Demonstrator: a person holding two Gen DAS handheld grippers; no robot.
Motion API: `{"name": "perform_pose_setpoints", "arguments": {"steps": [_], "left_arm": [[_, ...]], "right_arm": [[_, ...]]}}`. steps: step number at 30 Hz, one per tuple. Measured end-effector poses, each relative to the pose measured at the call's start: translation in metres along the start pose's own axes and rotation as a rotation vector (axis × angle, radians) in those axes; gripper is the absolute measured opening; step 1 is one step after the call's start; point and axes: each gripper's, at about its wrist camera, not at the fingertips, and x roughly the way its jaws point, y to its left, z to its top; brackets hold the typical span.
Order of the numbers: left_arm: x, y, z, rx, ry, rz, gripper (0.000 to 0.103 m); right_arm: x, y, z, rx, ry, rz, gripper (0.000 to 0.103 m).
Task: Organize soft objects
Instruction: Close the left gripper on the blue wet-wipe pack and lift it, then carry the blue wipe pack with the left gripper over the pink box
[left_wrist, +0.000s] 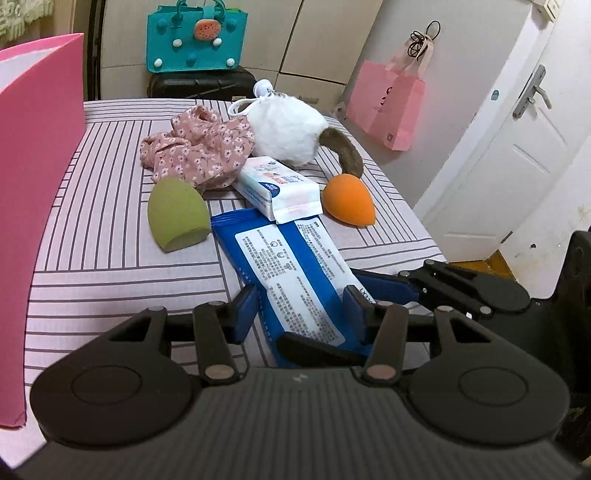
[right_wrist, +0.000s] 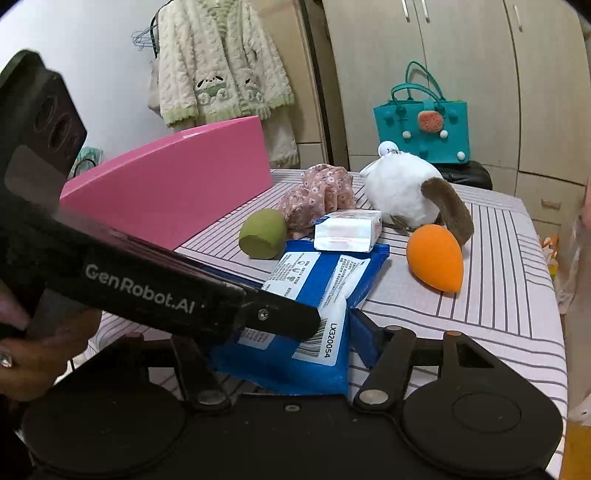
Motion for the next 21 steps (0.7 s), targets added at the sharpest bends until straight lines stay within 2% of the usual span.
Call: {"name": "perform_pose_setpoints", "arguments": {"steps": [3, 7, 14, 21], "left_arm": [[-0.003, 0.003, 0.001, -0.016, 0.023, -0.026, 0.049], [-0.011, 0.000, -0.001, -0.017, 0.061, -0.080, 0.049], [-0.026, -0.010, -0.008, 0.037, 0.126, -0.055, 0.048], [-0.049, -0.009, -0.007, 0.042, 0.140, -0.055, 0.048]], "right_arm": [[-0.003, 0.004, 0.002, 0.023, 0.006, -0.004, 0.068], [-0.015, 0.005, 0.010, 0.061, 0.062, 0.007, 0.064], [-0.028, 0.023, 0.007, 0.059, 0.111, 0.039, 0.061], [-0.035, 0.035, 0.013, 0.090, 0.124, 0.073, 0.061]]}}
